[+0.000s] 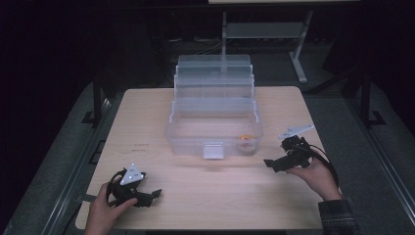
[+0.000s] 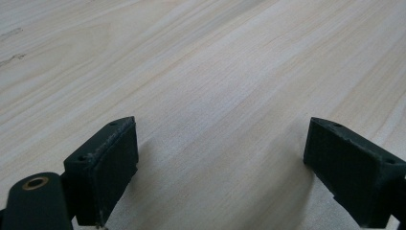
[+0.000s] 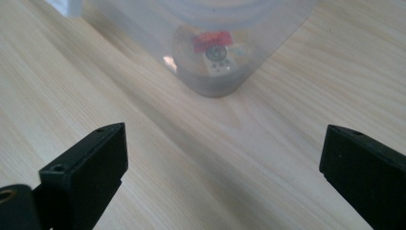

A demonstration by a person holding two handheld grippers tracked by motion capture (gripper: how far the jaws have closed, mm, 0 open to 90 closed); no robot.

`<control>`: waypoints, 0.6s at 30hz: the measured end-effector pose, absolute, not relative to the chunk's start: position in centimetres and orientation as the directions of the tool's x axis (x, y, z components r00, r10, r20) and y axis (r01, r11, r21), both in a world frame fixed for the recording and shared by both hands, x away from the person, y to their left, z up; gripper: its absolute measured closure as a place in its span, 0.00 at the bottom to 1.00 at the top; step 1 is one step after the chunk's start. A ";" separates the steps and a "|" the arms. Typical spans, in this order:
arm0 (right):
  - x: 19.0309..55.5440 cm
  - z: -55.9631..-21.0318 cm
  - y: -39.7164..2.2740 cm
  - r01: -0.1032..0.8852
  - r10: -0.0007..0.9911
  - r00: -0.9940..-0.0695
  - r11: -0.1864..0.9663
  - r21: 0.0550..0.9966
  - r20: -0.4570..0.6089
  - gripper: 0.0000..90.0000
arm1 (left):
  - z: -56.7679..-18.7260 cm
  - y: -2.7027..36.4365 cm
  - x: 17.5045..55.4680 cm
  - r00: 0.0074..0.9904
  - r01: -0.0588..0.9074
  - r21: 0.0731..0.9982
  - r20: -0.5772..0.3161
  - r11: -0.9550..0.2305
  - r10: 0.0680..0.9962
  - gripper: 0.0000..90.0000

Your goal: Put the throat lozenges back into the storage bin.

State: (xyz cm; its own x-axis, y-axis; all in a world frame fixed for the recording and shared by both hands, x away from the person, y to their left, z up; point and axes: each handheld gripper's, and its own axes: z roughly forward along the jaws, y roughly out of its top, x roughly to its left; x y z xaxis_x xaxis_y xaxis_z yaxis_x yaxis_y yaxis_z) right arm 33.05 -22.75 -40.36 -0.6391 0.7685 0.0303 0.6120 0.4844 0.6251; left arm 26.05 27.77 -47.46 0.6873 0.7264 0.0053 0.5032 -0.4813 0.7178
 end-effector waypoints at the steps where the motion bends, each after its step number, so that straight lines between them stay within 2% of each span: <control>1: 32.9 -40.6 -22.9 0.612 0.769 -0.639 0.484 0.626 0.030 0.02 | -47.5 27.8 26.0 0.687 0.503 0.718 0.005 -0.481 0.726 0.12; 18: 30.6 -43.2 -24.5 0.627 0.793 -0.609 0.465 0.625 0.021 0.01 | -47.5 27.8 26.0 0.687 0.502 0.720 0.005 -0.480 0.727 0.12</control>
